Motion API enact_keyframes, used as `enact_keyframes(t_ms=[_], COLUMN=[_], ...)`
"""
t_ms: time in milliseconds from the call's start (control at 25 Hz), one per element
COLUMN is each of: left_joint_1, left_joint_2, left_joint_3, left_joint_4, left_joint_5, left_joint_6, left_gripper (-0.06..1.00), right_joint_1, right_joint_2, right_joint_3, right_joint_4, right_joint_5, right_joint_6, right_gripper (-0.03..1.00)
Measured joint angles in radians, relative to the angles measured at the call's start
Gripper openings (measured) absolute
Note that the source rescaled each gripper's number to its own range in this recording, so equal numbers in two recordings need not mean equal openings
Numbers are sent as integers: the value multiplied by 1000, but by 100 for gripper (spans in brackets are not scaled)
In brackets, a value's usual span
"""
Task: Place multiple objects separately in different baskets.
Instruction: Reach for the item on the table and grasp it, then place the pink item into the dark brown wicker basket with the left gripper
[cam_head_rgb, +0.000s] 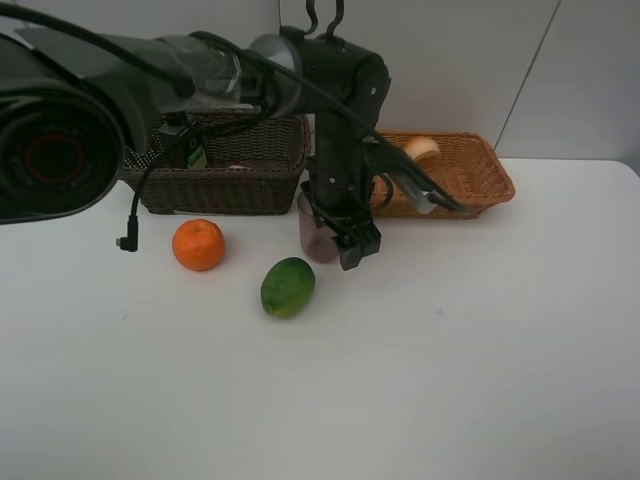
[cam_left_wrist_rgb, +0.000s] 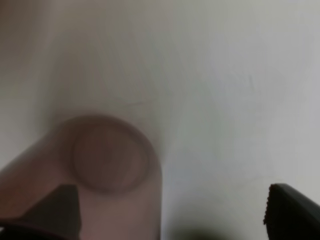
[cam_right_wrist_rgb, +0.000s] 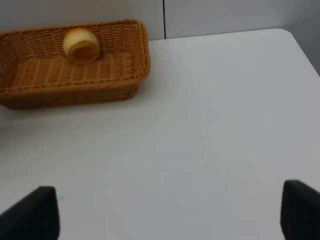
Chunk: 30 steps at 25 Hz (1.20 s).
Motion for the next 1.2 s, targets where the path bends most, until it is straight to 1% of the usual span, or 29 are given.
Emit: enact_keyframes(t_ms=[280, 360, 400, 520, 600, 720, 760, 800, 880, 1200], left_joint_1=[0, 0, 0, 0, 0, 0, 0, 0, 0, 0], left_joint_2=[0, 0, 0, 0, 0, 0, 0, 0, 0, 0], left_joint_3=[0, 0, 0, 0, 0, 0, 0, 0, 0, 0], left_joint_4=[14, 14, 16, 31, 42, 66, 70, 73, 74, 75], left_joint_5=[0, 0, 0, 0, 0, -13, -17, -19, -19, -19], left_joint_6=[-16, -16, -16, -16, -16, -16, -16, -17, -17, -17], left_gripper=[96, 92, 87, 66, 44, 15, 9, 6, 3, 3], right_joint_1=[0, 0, 0, 0, 0, 0, 0, 0, 0, 0], right_joint_2=[0, 0, 0, 0, 0, 0, 0, 0, 0, 0], right_joint_3=[0, 0, 0, 0, 0, 0, 0, 0, 0, 0], right_joint_4=[0, 0, 0, 0, 0, 0, 0, 0, 0, 0], right_joint_5=[0, 0, 0, 0, 0, 0, 0, 0, 0, 0], right_joint_6=[0, 0, 0, 0, 0, 0, 0, 0, 0, 0], right_gripper=[95, 95, 95, 95, 95, 95, 95, 95, 95, 95])
